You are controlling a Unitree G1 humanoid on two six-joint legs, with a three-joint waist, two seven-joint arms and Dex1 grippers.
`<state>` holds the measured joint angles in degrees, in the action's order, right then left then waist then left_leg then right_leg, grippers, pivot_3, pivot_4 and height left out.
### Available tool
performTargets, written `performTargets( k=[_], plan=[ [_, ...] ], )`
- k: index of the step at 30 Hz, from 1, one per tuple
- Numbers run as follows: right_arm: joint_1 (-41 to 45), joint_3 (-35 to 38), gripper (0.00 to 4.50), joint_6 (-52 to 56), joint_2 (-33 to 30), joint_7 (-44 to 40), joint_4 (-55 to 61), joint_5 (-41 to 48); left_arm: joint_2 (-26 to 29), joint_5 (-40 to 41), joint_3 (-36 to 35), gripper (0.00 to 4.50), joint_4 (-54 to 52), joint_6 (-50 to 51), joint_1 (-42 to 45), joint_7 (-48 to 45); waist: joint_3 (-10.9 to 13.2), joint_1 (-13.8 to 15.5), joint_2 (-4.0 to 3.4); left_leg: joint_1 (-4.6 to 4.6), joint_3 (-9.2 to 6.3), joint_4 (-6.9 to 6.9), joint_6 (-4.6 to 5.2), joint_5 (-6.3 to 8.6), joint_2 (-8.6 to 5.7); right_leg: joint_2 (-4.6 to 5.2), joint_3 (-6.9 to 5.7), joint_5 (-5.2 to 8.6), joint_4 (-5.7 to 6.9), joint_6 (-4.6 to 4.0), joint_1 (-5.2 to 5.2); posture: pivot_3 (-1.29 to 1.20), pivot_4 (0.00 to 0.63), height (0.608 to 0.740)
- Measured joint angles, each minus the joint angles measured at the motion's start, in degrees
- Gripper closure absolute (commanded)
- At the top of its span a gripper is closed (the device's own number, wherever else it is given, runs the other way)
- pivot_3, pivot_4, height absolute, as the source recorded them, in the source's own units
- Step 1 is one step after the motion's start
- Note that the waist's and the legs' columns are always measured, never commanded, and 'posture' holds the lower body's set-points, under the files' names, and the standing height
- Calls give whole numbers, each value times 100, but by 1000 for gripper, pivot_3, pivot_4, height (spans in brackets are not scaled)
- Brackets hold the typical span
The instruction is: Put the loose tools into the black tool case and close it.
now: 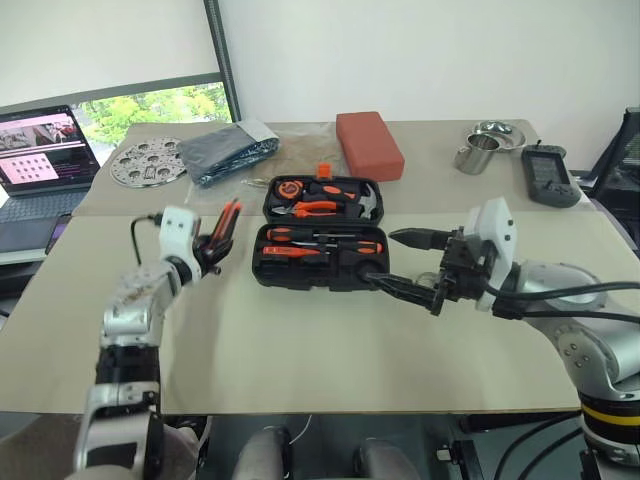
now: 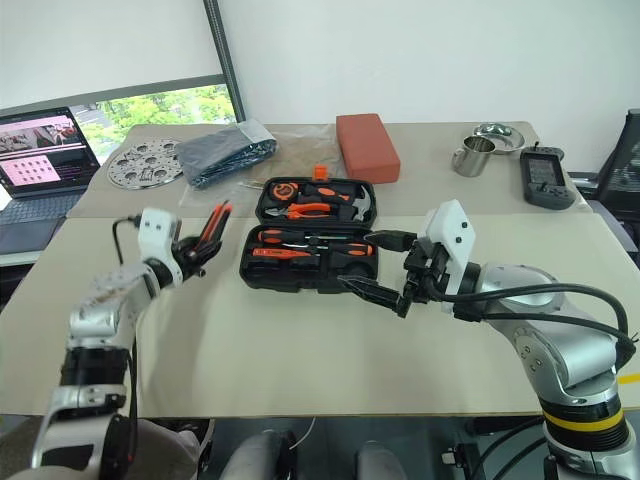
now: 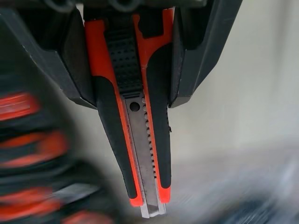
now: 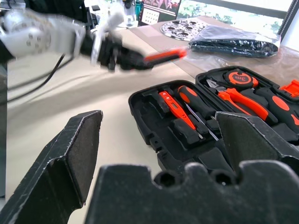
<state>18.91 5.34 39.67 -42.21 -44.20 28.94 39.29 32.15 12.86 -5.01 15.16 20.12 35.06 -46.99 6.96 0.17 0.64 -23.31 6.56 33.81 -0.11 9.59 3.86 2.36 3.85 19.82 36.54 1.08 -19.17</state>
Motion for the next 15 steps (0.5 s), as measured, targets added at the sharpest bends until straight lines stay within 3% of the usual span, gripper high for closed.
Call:
performTargets(
  k=[3, 6, 15],
  plan=[
    [3, 1, 0, -39, -8, -63, -50, -34, 281, -256, 632, 2702, 687, -1371, 603, -1348, -12, 1, -21, 2, 8, -8, 8, 5, -2, 0, 4, 0, -20, -1, 5, 0, 150, 740],
    [-132, 107, 0, -48, -19, -43, -21, -45, 151, -626, 1314, 2702, 1746, -2354, 1114, -2304, -11, -9, -21, -15, 8, -4, 15, 8, 1, -10, 3, 0, -29, -1, -1, 0, 150, 740],
    [-640, 453, 0, -48, -18, 190, 318, -34, -179, -1503, 2142, 2702, 3435, -3812, 1941, -3177, -10, -6, -20, -46, 1, 8, 31, 18, 2, -13, 6, 0, -39, 1, -16, 0, 150, 740]
  ],
)
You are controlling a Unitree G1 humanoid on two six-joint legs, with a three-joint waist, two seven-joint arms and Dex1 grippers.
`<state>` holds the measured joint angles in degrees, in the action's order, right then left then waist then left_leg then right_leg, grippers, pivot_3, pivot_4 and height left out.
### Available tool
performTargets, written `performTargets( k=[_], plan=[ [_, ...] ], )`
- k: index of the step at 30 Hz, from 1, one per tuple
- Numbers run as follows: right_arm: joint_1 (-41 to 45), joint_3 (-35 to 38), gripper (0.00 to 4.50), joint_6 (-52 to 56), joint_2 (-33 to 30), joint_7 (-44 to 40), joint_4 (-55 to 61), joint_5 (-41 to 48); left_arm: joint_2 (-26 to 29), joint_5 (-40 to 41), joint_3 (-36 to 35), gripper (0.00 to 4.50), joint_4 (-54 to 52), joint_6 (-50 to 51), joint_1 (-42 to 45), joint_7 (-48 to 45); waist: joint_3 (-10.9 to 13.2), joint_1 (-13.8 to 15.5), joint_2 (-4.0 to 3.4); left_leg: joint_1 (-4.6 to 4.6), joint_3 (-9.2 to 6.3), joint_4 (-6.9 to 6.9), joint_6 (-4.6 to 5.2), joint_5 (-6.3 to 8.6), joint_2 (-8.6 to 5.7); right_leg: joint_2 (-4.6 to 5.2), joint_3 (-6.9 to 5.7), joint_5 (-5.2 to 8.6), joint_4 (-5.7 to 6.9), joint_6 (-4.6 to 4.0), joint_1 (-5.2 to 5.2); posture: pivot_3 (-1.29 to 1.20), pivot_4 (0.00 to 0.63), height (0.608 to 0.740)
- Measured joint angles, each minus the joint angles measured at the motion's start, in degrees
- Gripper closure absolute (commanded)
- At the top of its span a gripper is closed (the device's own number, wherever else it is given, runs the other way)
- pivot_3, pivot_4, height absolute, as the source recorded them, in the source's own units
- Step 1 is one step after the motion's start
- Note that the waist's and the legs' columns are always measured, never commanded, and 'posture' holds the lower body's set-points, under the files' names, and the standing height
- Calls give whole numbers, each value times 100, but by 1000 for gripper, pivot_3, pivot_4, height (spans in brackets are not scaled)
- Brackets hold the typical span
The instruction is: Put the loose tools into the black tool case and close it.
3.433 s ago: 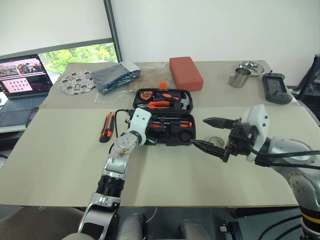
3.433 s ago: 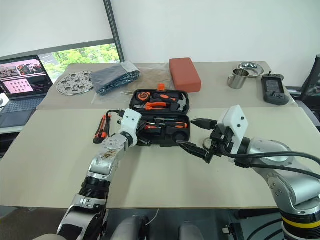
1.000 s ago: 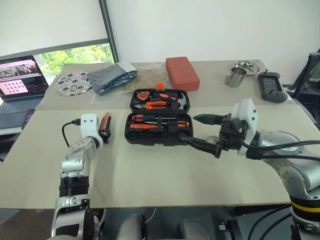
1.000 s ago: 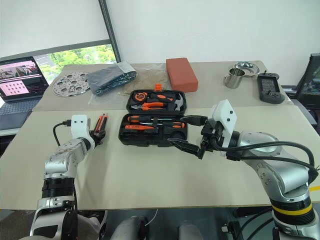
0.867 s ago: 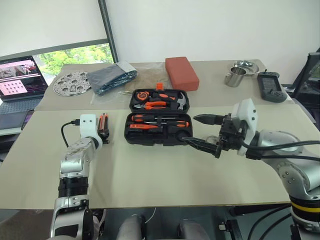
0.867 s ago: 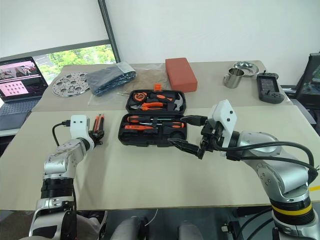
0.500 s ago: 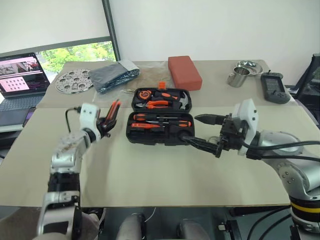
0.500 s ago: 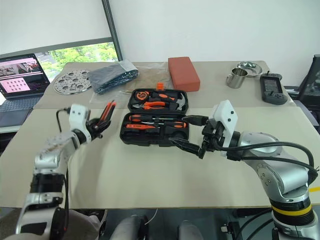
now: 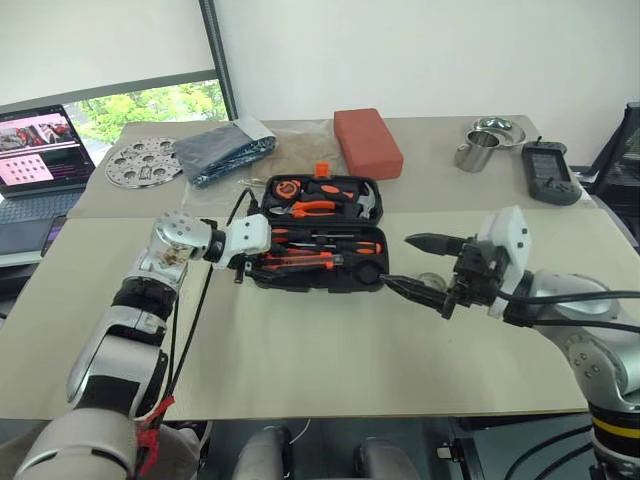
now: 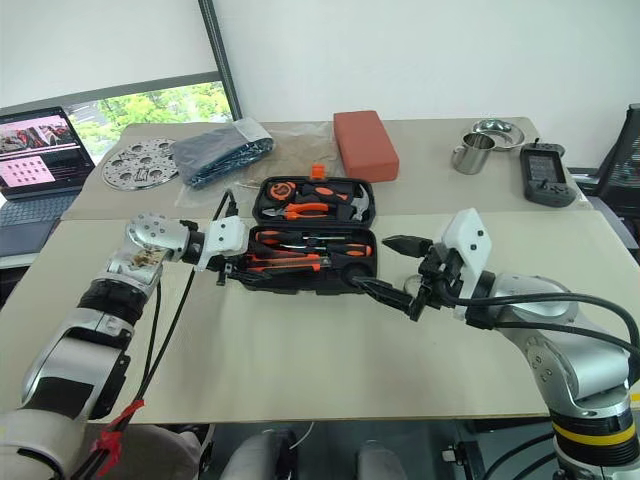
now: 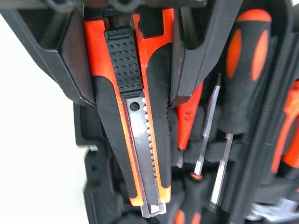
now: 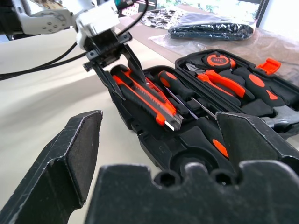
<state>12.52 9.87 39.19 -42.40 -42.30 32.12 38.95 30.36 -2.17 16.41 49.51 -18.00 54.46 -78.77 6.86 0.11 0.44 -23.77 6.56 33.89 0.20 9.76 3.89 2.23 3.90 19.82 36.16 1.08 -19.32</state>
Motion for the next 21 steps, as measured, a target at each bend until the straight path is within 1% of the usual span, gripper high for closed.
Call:
performTargets(
  k=[4, 10, 21],
  plan=[
    [-178, 49, 0, 0, 1, 85, 133, 7, -138, -296, 168, 2702, 463, -381, 252, 5, 0, 19, 0, 0, -1, 0, 2, 1, -1, 0, 0, 0, 2, 0, 0, 0, 150, 740],
    [-263, 110, 0, -2, 1, 137, 160, 6, -271, -528, 218, 2702, 879, -709, 487, 78, 0, 7, -1, 1, -4, 2, 2, 1, 0, -3, 0, 0, 5, 0, 0, 0, 150, 740],
    [-293, 125, 0, -22, 3, 155, 174, 0, -454, -854, 274, 2702, 1411, -805, 841, 99, -1, 25, -1, 2, -6, 7, 2, 0, -1, -3, -1, 0, 11, 0, 2, 0, 150, 740]
  ],
)
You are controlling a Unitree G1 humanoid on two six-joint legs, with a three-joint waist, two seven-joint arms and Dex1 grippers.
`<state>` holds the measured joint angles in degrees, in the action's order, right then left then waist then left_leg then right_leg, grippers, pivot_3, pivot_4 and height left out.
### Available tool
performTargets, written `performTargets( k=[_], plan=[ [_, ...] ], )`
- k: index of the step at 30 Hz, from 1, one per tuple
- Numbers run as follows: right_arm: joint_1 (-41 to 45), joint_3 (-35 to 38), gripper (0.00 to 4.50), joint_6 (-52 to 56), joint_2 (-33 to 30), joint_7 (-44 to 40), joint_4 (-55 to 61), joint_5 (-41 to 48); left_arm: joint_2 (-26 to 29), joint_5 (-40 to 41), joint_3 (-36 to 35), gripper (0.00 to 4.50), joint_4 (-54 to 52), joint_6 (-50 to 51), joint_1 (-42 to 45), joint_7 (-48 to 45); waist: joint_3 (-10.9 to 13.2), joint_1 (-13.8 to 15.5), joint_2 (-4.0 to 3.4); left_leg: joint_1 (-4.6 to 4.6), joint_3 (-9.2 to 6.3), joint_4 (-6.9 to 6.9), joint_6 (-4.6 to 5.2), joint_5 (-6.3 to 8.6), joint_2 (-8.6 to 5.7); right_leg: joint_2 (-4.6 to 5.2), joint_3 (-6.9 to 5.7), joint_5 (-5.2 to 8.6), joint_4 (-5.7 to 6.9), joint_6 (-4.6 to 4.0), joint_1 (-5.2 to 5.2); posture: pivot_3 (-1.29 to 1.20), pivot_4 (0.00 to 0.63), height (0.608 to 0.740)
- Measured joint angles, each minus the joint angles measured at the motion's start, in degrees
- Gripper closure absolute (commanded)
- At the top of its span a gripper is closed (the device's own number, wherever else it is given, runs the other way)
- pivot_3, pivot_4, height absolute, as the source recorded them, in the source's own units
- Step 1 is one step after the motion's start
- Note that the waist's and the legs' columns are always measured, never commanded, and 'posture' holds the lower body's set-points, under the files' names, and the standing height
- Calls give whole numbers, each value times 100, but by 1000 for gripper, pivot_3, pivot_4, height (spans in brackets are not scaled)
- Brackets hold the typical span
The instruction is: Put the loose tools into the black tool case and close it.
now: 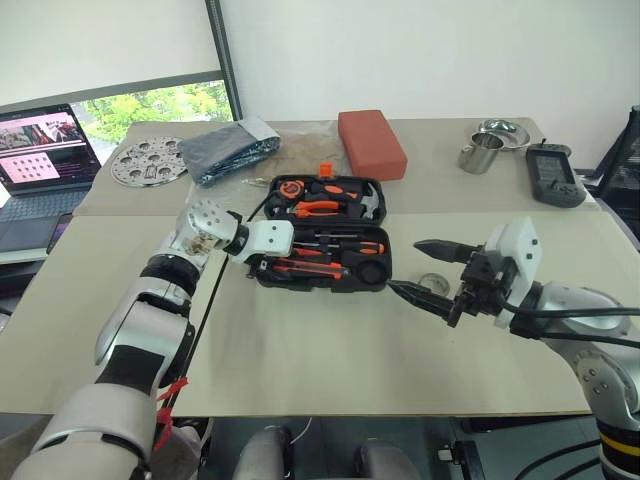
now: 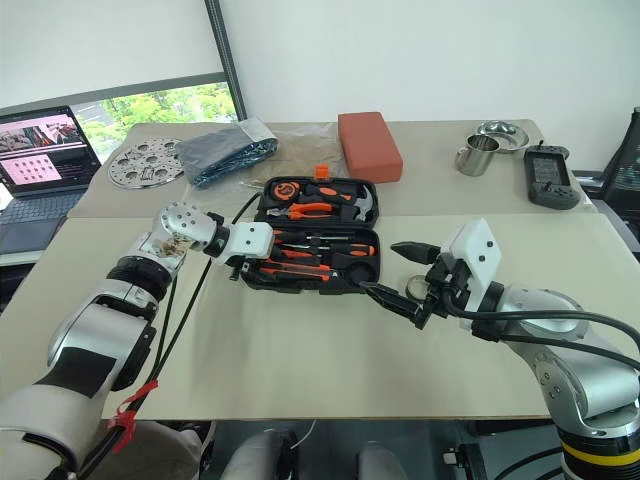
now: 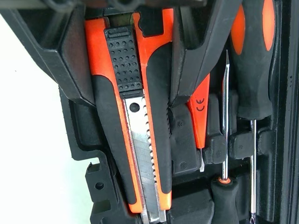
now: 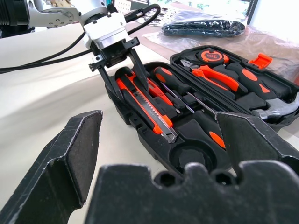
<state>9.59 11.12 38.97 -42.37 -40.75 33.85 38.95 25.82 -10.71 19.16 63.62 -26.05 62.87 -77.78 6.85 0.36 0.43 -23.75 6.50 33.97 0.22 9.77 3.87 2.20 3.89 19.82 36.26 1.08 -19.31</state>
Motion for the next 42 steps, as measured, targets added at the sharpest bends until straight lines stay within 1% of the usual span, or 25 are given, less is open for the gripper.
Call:
performTargets(
  k=[2, 4, 5, 6, 9, 15, 21, 23, 25, 26, 28, 29, 30, 31, 34, 36, 42],
  plan=[
    [-5, 0, 0, -6, 0, 15, 0, -12, -36, -1, -41, 2702, 28, 74, 19, -58, -1, 0, -1, 0, 0, 1, 0, 0, -1, 0, 0, 0, 0, 0, 0, 0, 150, 740],
    [-16, 0, 0, -8, 5, 30, 2, -29, -75, 35, -95, 1694, 54, 170, 20, -114, -1, 7, -1, 0, 0, 1, 0, 0, -1, 1, 0, 0, 0, 0, 1, 0, 150, 740],
    [-31, 0, 0, -10, 9, 40, 8, -46, -105, 63, -157, 1496, 106, 272, 20, -92, -1, 12, -2, 0, 0, 2, 0, 0, -1, 1, 0, 0, 1, 0, 1, 0, 150, 740],
    [-57, 0, 0, -10, 9, 46, 20, -50, -108, 76, -202, 1055, 120, 316, 22, -62, -1, 12, -2, 0, -1, 2, 0, 0, 0, 0, -1, 0, 0, 0, 1, 0, 150, 740],
    [-91, 0, 0, -10, 13, 80, 38, -52, -115, 105, -294, 20, 159, 425, 65, -7, -1, 10, -2, 0, -1, 2, 0, 0, -1, 0, -1, 0, 1, 0, 1, 0, 150, 740],
    [-87, 0, 0, -11, 13, 97, 44, -53, -129, 139, -383, 20, 214, 520, 101, 26, -1, 2, -2, 0, -2, 2, -1, -1, 0, -3, -1, 0, 3, 0, 0, 0, 150, 740],
    [-80, -2, 0, -39, 27, 95, 43, -53, -99, 682, -912, 20, 128, 1011, 357, -518, -1, 3, -2, 0, -1, 4, -2, -1, 0, -2, -3, 0, 6, 0, 0, 0, 150, 740],
    [-57, -12, 0, -80, 71, 95, 40, -54, -96, 790, -1021, 20, 97, 1109, 419, -542, -2, 2, -4, 1, -2, 6, -2, -1, 0, -3, -3, 0, 7, 0, 1, 0, 150, 740],
    [-44, -23, 0, -112, 81, 97, 39, -59, -145, 820, -1072, 571, 94, 1138, 417, -436, -3, -1, -5, 1, -3, 7, -2, -2, 0, -3, -4, 0, 9, 0, 1, 0, 150, 740],
    [-41, -26, 0, -114, 82, 99, 38, -61, -188, 830, -1092, 755, 96, 1142, 412, -367, -3, 1, -5, 0, -3, 9, -2, -2, 0, -3, -4, 0, 10, 0, 1, 0, 150, 740],
    [-39, -27, 0, -115, 92, 109, 39, -61, -315, 801, -1093, 1613, 106, 1076, 373, -147, -3, 6, -5, 1, -4, 13, -2, -2, 0, -3, -4, 0, 13, 0, 2, 0, 150, 740],
    [-39, -29, 0, -115, 99, 120, 39, -62, -374, 762, -1061, 1825, 111, 971, 320, -97, -3, 10, -5, 1, -3, 14, -3, -2, 0, -3, -4, 0, 13, 0, 2, 0, 150, 740],
    [-40, -29, 0, -115, 108, 135, 39, -61, -418, 729, -1022, 2228, 118, 883, 238, -88, -3, 14, -5, 1, -2, 14, -3, -2, 0, -3, -4, 0, 15, 0, 2, 0, 150, 740],
    [-43, -29, 0, -115, 108, 145, 39, -62, -457, 732, -1021, 2760, 138, 814, 169, -124, -3, 10, -5, 1, -2, 15, -4, -3, 0, -3, -3, 0, 21, 0, 1, 0, 150, 740],
    [-49, -29, 0, -115, 108, 169, 41, -60, -618, 759, -1021, 3955, 164, 548, 39, -363, -3, 12, -4, 2, 0, 22, -6, -4, 0, -4, -4, 0, 42, 0, -2, 0, 150, 740],
    [-57, -29, 0, -115, 108, 197, 52, -59, -634, 751, -1019, 4457, 193, 432, 31, -374, -3, 4, -4, 3, -2, 22, -6, -4, 1, -8, -3, 0, 42, 0, -2, 0, 150, 740],
    [-92, -28, 0, -115, 107, 219, 67, -58, -635, 592, -938, 4457, 419, 258, 37, -185, -3, -1, -4, 4, -6, 24, -6, -4, 0, -9, -2, 0, 47, 0, -2, 0, 150, 740]
  ],
)
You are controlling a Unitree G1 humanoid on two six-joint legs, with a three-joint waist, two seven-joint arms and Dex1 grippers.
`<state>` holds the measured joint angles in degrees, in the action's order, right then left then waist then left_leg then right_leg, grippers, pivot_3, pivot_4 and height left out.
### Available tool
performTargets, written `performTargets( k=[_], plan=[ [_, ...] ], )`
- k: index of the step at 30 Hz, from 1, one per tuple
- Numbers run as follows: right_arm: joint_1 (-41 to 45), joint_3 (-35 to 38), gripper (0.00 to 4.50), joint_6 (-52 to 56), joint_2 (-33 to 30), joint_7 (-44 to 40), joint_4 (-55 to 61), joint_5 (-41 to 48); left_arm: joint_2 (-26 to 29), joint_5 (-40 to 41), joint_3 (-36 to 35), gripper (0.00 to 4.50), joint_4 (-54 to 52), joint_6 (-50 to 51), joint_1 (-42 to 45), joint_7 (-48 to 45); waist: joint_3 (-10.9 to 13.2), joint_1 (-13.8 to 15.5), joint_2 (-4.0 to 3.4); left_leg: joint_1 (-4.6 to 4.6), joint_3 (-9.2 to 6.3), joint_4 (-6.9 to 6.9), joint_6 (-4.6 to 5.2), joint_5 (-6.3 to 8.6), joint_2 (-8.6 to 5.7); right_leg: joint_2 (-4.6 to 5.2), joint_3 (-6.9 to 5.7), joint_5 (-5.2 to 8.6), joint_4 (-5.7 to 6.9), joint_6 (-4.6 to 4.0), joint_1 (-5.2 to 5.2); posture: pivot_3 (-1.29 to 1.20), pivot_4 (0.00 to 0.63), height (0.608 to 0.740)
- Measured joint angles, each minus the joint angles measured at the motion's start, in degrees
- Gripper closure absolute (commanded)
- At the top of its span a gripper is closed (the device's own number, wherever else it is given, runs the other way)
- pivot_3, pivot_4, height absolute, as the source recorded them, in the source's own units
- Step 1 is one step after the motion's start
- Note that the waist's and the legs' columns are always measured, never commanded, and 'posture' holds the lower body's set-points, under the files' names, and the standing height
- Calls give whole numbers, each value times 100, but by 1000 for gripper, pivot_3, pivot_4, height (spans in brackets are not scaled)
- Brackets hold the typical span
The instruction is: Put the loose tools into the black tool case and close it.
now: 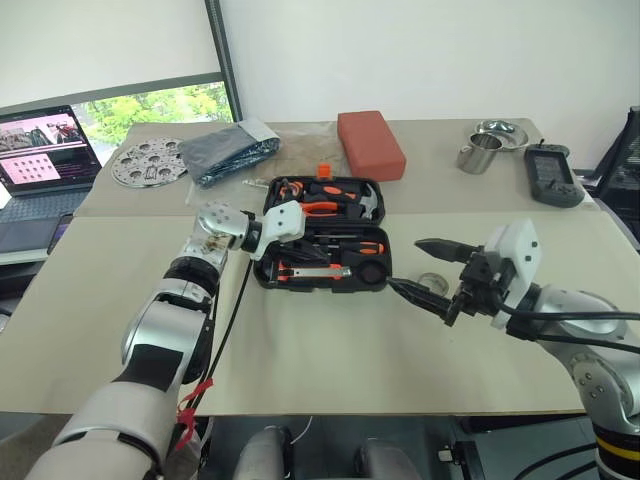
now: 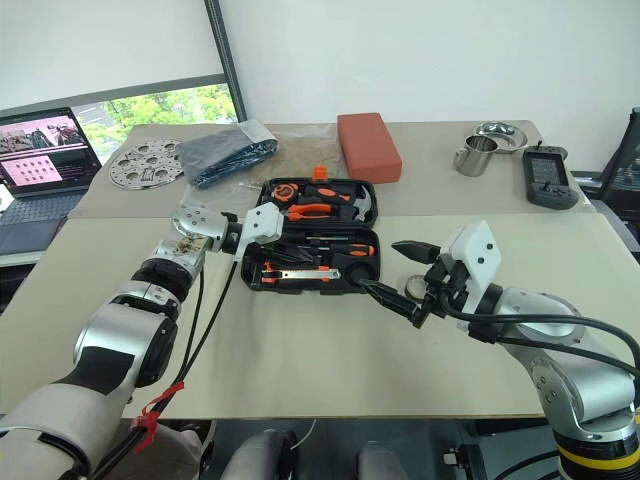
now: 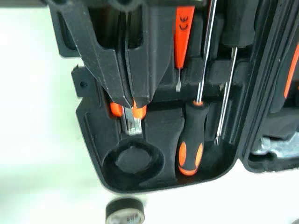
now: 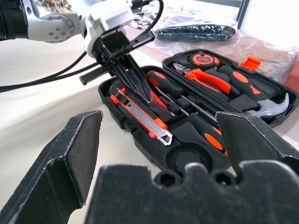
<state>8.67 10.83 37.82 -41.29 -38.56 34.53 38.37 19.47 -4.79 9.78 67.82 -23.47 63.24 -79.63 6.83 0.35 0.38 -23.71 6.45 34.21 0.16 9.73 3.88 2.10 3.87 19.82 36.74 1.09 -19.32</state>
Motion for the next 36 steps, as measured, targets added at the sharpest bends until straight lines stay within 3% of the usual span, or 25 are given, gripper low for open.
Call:
performTargets(
  k=[36],
  plan=[
    [-216, 160, 0, 23, -178, 52, 211, 107, -207, -697, 312, 4457, 332, -168, -314, 1378, -84, -7, 15, 35, -10, 19, 1, 1, 0, 1, 6, 0, 23, 1, 28, 0, 150, 740]
  ],
)
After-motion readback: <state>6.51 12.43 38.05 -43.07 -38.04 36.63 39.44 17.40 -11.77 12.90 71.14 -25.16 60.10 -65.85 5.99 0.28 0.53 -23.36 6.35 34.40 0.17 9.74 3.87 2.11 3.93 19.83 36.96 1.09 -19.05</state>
